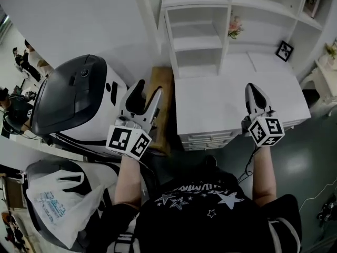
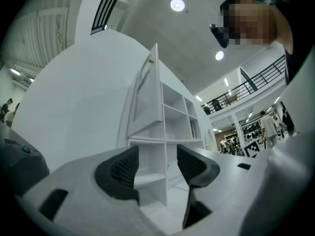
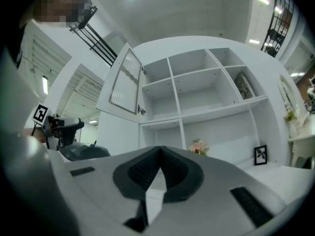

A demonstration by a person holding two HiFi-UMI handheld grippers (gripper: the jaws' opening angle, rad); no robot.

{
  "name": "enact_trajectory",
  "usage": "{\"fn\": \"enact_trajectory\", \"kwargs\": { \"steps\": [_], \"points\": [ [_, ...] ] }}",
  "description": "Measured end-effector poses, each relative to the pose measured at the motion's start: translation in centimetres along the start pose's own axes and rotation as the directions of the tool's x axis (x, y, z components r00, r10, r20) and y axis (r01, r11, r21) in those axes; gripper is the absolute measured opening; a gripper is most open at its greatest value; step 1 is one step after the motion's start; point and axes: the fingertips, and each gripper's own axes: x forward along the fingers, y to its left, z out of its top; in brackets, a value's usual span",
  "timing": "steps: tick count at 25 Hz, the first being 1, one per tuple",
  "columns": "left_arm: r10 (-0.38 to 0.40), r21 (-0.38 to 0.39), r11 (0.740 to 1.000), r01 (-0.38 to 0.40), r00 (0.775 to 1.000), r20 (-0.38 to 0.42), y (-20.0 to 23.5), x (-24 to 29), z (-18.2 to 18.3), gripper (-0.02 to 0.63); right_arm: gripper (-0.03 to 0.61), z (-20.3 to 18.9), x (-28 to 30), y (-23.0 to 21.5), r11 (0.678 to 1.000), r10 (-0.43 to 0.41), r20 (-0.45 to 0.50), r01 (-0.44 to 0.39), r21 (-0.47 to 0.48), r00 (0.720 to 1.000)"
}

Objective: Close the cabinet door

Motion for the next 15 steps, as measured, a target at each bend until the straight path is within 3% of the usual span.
{"fn": "enact_trajectory", "kwargs": {
  "steps": [6,11,15],
  "points": [
    [-0.016,0.066,0.998,0.01,0.996,0.093,-0.5,3.4,3.7,0.361,0.005,2.9,6.5,-2.2,0.993,0.119,0.043,-0.118,-0.016,0.992],
    [-0.03,0.089,0.996,0.015,0.986,0.163,-1.3,5.4,6.3,0.427,0.005,4.8,9.6,-3.8,0.981,0.194,0.08,-0.193,-0.028,0.978],
    [-0.003,0.146,0.989,-0.026,0.981,0.195,-1.4,6.6,8.7,0.44,0.005,5.3,11.4,-4.4,0.967,0.254,0.104,-0.253,-0.025,0.961]
  ]
}}
